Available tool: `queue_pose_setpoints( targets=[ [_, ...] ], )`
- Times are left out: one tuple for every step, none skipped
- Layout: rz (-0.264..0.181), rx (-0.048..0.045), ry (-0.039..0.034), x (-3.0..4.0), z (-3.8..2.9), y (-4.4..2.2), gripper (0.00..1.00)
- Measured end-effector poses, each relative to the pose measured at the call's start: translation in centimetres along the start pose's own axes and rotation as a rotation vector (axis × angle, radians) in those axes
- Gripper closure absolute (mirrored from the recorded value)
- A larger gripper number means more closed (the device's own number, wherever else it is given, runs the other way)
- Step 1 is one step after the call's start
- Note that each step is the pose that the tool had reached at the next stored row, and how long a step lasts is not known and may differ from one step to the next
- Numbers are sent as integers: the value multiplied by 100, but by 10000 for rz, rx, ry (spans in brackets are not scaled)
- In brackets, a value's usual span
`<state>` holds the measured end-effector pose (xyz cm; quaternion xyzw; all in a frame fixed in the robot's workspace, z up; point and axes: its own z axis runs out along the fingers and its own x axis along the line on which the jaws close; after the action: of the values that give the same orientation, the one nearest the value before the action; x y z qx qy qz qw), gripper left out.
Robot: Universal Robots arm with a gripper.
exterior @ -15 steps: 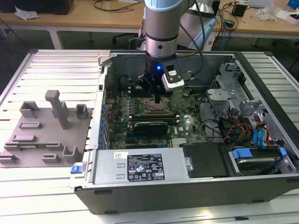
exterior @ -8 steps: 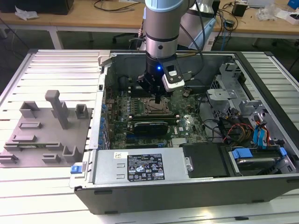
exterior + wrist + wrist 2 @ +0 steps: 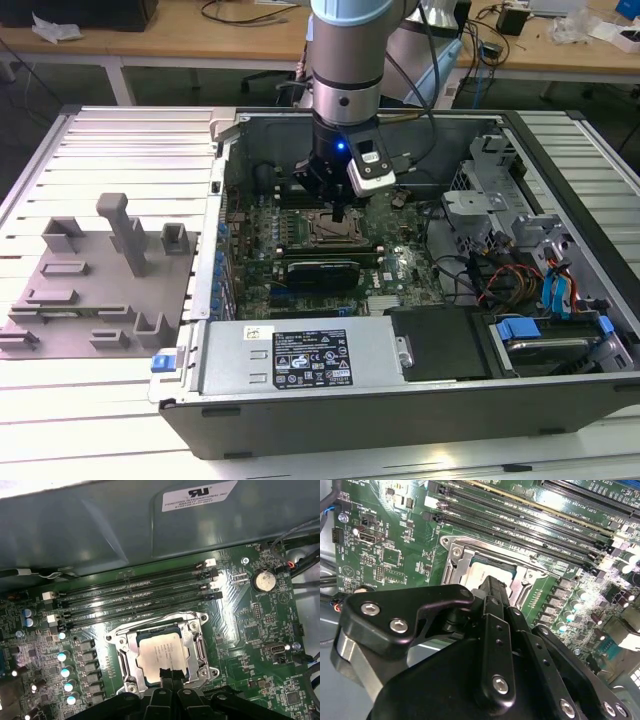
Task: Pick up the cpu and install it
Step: 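Install the second cpu locking lever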
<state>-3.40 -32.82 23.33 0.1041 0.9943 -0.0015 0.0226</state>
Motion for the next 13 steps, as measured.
queue_pose_setpoints(
  targets=[
    [0,-3,-1,-1,-11,1,89],
    [-1,-3,-1,-2,-31,2,89],
    [-1,-4,-1,-3,-46,2,89],
    [0,-3,-1,-3,-57,2,89],
    [0,-3,-1,-4,-75,2,89],
    [0,-5,-2,-4,-75,2,89],
    [-1,-5,-1,-4,-75,2,89],
    [-1,-4,-2,-4,-76,2,89],
    [-1,-2,-2,-4,-76,2,89],
    [-1,-2,-2,-4,-76,2,89],
    [0,-1,-1,-4,-76,2,89],
    [0,-1,-1,-4,-76,2,89],
    [0,-1,-1,-3,-76,2,89]
  ],
)
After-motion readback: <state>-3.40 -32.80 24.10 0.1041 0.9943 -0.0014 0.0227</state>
